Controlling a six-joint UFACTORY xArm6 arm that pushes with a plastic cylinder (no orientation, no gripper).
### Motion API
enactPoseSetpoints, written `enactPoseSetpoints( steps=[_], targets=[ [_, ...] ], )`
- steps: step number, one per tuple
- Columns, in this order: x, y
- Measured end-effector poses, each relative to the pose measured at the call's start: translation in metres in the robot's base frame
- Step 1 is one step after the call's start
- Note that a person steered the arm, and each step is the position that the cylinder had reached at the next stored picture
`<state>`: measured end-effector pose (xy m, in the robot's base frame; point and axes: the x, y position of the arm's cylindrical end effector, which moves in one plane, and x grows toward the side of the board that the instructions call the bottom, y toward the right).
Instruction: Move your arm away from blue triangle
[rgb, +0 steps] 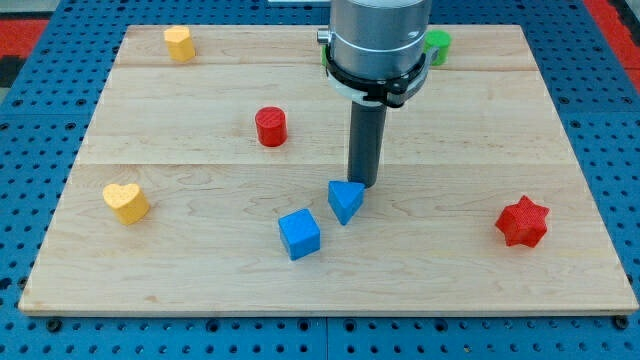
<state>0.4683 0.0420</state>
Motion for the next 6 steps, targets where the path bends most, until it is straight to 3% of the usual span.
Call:
enactPoseSetpoints(
  steps=[2,3,4,6],
  targets=[
    [0.029,-0.028],
    [0.010,-0.015],
    [-0.047,0.031],
    [-0.188,0.196]
  ],
)
